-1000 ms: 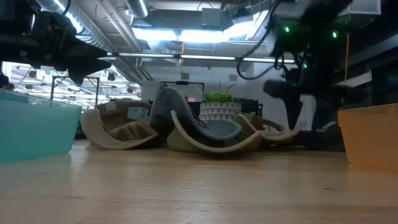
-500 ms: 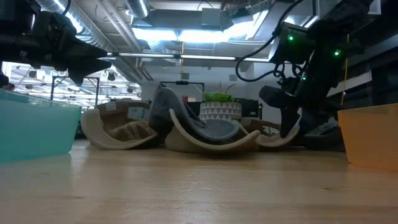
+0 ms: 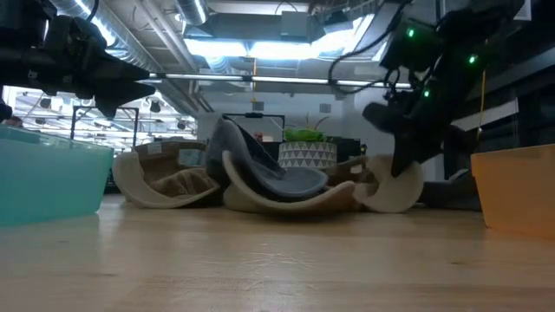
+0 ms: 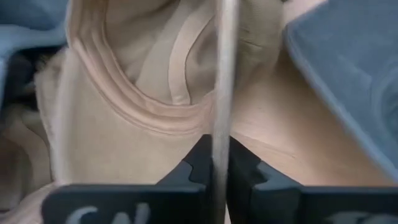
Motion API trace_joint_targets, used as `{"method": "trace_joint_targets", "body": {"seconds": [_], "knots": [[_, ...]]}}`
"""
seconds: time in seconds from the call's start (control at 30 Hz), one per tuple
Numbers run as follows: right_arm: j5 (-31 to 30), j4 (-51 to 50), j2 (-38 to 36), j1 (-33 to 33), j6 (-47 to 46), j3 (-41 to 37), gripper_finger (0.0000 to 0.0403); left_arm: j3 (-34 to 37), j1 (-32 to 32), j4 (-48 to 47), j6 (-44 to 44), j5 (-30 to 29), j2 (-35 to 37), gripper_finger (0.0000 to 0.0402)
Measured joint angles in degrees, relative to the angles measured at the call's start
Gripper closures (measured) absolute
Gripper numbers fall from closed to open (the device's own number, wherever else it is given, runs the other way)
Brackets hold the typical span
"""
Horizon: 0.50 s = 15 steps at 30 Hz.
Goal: Pick & Place hat
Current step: Put the top right brown cap into the orange bin
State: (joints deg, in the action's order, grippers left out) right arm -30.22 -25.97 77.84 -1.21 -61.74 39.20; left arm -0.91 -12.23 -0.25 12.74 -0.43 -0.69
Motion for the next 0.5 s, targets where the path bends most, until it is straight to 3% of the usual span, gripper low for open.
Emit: {"method": "trace_joint_targets", "body": {"seconds": [0.23, 0.5], "knots": [[0.18, -11.17, -6.46, 1.09, 7.87, 7.6, 0.0388, 0.01, 0.0, 0.0, 0.0, 0.02, 0.0, 0.0203], [-0.02, -24.68, -6.98, 4.88, 29.04, 24.4, 0.039, 0.01, 0.01, 0.0, -0.32, 0.0, 0.0, 0.0203]]}}
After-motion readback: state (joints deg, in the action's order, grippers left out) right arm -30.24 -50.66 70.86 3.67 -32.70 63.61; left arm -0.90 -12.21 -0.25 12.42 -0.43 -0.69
